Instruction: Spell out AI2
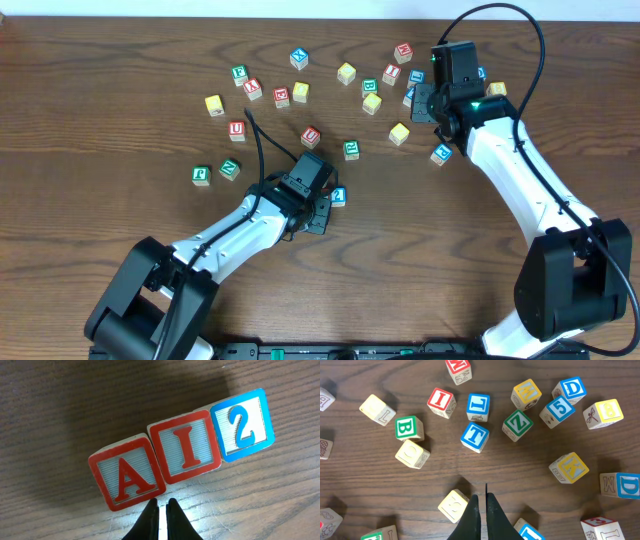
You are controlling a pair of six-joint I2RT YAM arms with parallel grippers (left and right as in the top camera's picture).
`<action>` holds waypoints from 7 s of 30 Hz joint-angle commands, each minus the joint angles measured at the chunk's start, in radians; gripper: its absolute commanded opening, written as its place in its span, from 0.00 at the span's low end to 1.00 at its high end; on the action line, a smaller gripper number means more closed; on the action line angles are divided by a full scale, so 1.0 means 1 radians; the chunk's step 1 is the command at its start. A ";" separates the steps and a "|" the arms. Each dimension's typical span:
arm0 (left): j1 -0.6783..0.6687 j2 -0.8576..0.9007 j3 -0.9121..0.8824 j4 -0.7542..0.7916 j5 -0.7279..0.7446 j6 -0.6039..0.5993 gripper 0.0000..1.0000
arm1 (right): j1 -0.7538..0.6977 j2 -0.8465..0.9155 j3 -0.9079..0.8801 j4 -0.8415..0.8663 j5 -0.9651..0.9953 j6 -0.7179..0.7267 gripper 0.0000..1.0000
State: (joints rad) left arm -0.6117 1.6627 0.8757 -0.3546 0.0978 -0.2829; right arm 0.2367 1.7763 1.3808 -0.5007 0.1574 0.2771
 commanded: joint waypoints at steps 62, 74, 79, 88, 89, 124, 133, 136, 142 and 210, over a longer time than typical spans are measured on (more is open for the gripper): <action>-0.001 0.006 -0.008 0.018 0.001 0.042 0.08 | -0.004 -0.018 0.018 -0.008 0.009 -0.013 0.01; -0.002 -0.010 -0.008 -0.072 0.052 0.019 0.07 | -0.004 -0.018 0.018 -0.008 0.009 -0.013 0.01; -0.001 -0.058 -0.008 -0.113 0.036 0.020 0.07 | -0.004 -0.018 0.018 -0.008 0.009 -0.013 0.01; 0.000 -0.138 -0.008 -0.145 -0.085 0.020 0.07 | -0.004 -0.018 0.018 -0.010 0.009 -0.013 0.01; 0.000 -0.143 -0.008 -0.151 -0.097 0.020 0.08 | -0.004 -0.018 0.018 -0.010 0.009 -0.013 0.01; 0.121 -0.068 -0.008 -0.058 -0.247 -0.030 0.07 | -0.004 -0.018 0.018 -0.017 0.009 -0.013 0.01; 0.121 -0.014 -0.008 -0.039 -0.237 -0.034 0.07 | -0.004 -0.018 0.018 -0.017 0.009 -0.013 0.01; 0.121 -0.014 -0.008 -0.028 -0.236 -0.034 0.07 | -0.004 -0.018 0.018 -0.017 0.009 -0.013 0.01; 0.120 -0.014 -0.008 0.000 -0.149 -0.033 0.08 | -0.004 -0.018 0.018 -0.017 0.009 -0.013 0.01; 0.117 -0.014 -0.008 0.051 0.022 0.020 0.08 | -0.004 -0.018 0.018 -0.024 0.009 -0.013 0.01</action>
State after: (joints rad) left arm -0.4938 1.6421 0.8745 -0.3054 0.1104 -0.2802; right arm 0.2367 1.7763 1.3808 -0.5209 0.1574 0.2771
